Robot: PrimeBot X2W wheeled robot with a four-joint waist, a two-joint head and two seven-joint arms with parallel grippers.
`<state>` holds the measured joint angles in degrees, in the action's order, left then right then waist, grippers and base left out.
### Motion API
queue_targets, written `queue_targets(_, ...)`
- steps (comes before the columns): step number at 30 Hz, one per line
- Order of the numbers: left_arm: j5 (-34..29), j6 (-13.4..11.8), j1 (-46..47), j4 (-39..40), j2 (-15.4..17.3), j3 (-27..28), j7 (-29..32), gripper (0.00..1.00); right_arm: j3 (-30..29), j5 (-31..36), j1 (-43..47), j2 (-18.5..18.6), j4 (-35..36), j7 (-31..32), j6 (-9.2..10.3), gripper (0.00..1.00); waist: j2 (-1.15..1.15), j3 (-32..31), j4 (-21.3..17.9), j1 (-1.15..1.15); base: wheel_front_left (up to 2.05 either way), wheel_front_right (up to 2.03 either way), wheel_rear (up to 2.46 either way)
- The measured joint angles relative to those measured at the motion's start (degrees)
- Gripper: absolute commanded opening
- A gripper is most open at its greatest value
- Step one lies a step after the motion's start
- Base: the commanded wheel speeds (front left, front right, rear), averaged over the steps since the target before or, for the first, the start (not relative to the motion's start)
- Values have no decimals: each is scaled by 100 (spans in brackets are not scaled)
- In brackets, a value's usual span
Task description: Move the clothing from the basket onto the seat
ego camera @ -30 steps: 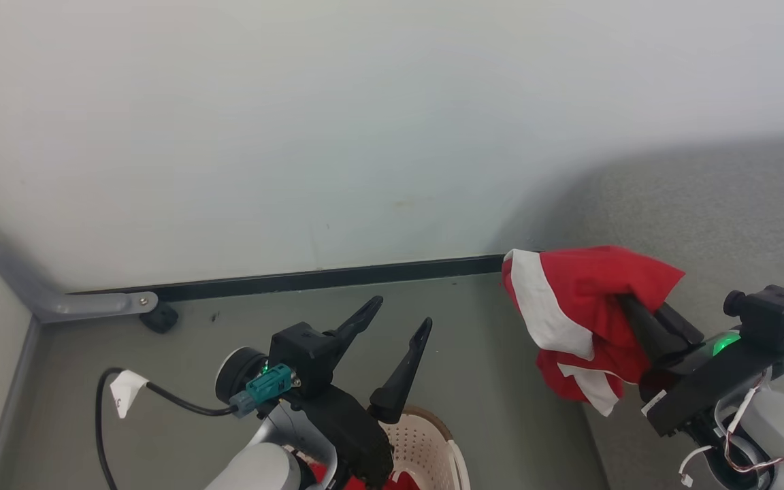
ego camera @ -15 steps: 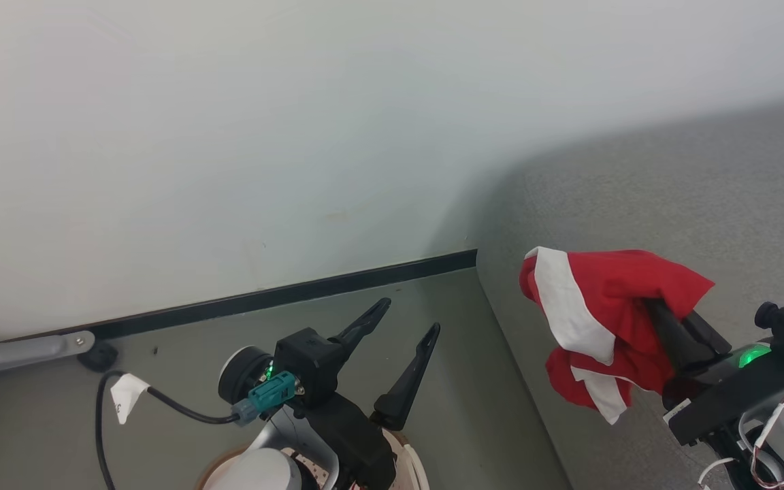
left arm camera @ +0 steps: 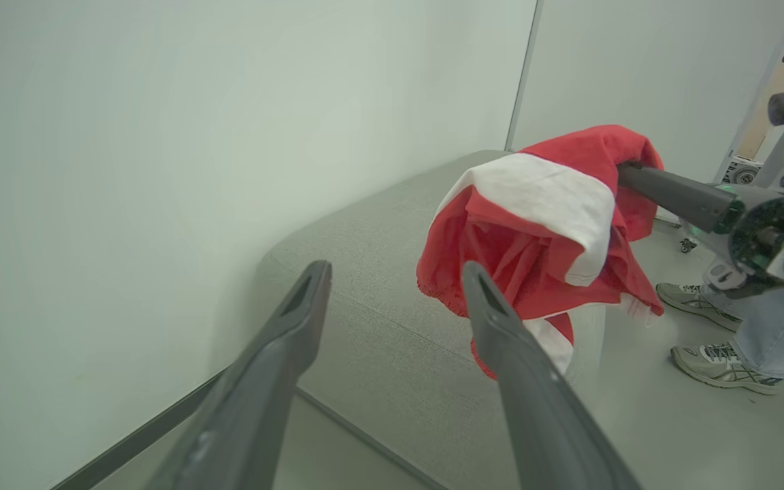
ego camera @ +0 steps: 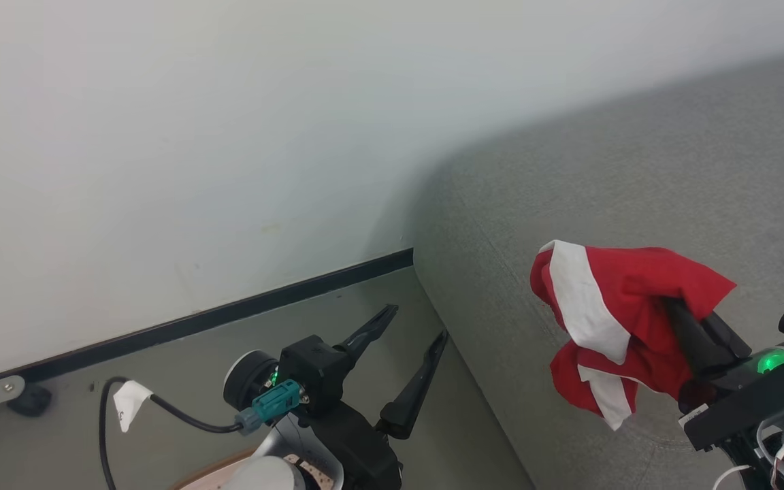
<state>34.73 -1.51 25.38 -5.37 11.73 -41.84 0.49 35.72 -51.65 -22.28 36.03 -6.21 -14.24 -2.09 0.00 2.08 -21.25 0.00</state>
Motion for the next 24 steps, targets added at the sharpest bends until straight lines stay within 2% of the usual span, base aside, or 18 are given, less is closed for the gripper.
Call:
queue_targets(13, -47, 2, 47, 37, -7, -43, 93, 100, -459, 80, 238, 55, 242, -2, 81, 0, 0, 190, -509, 0, 0, 0, 0)
queue_targets(24, -53, 51, 158, -15, -65, -94, 101, 100, -770, 142, 448, 94, 380, -2, 109, 0, 0, 265, -574, 0, 0, 0, 0)
